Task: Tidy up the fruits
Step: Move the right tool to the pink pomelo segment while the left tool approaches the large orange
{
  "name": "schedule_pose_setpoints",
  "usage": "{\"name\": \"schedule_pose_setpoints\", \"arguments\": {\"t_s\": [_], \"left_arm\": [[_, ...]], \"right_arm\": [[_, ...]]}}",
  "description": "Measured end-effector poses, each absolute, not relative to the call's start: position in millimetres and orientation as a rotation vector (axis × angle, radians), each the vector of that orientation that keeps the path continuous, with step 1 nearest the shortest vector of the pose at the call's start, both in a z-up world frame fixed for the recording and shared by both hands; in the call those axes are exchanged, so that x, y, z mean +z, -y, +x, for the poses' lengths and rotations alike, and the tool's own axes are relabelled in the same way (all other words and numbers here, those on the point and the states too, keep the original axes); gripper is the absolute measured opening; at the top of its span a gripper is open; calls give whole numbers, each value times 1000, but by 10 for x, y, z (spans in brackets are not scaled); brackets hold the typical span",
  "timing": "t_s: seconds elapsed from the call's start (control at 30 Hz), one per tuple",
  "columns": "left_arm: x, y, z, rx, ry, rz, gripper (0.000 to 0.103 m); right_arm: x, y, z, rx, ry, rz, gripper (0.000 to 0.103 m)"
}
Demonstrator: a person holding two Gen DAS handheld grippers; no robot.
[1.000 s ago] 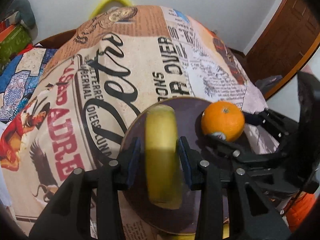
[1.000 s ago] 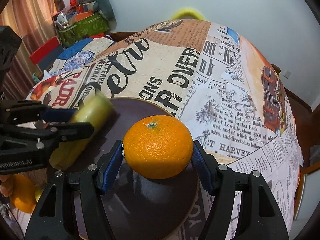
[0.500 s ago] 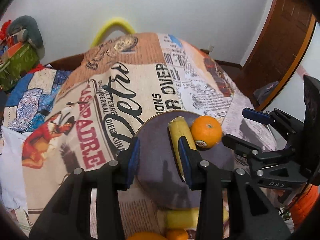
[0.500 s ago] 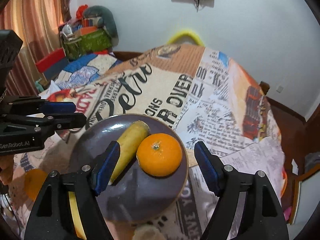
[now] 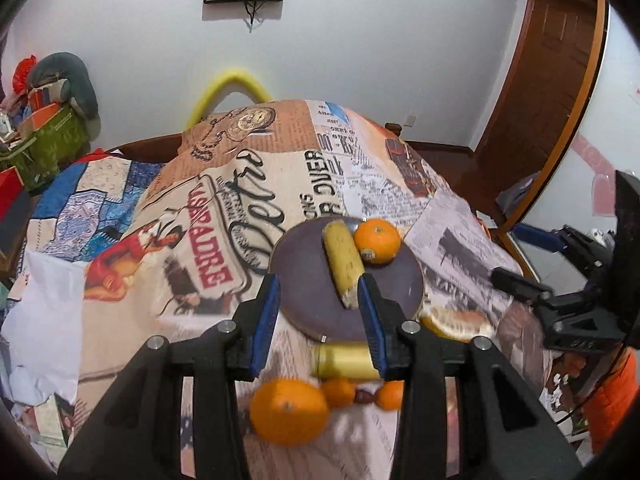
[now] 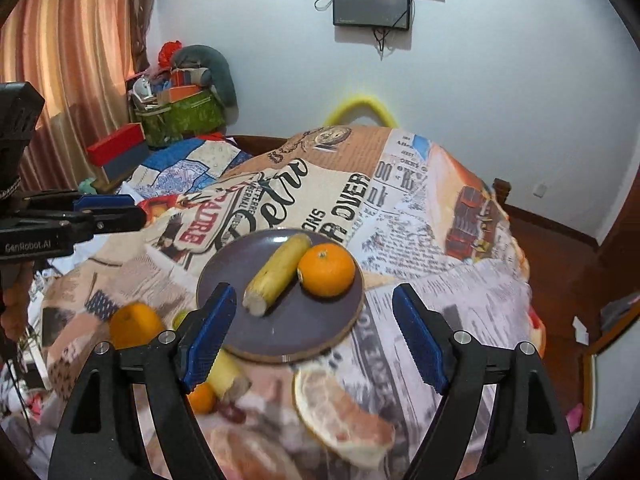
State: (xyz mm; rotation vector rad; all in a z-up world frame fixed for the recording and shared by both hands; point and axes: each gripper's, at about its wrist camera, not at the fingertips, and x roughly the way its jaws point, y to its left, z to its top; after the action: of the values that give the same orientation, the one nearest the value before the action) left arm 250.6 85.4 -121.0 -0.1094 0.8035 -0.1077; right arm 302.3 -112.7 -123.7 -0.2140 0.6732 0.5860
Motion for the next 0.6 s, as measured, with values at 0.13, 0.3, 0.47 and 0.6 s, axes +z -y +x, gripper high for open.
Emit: {"name": "schedule_pose_setpoints", "arguments": {"t_s": [0.13,0.3,0.47,0.6], "left_arm": [[-1308,-852,2267,-109,-833,-89,40],[-1499,-864,1997,-102,-864,-84,48],[-1740,-919,1846,-62,-895,-85,62],[-1964,-954,1838,-54,-948,-106,62]], "right_arm": [[-1269,1256,2796,567,-669,-214,86],[-1374,1360,2582,547,-697,-200,86],[-1626,1403,2416,502,-741,-193,86],[-1858,1381,2347,495,-791,-198,86]]}}
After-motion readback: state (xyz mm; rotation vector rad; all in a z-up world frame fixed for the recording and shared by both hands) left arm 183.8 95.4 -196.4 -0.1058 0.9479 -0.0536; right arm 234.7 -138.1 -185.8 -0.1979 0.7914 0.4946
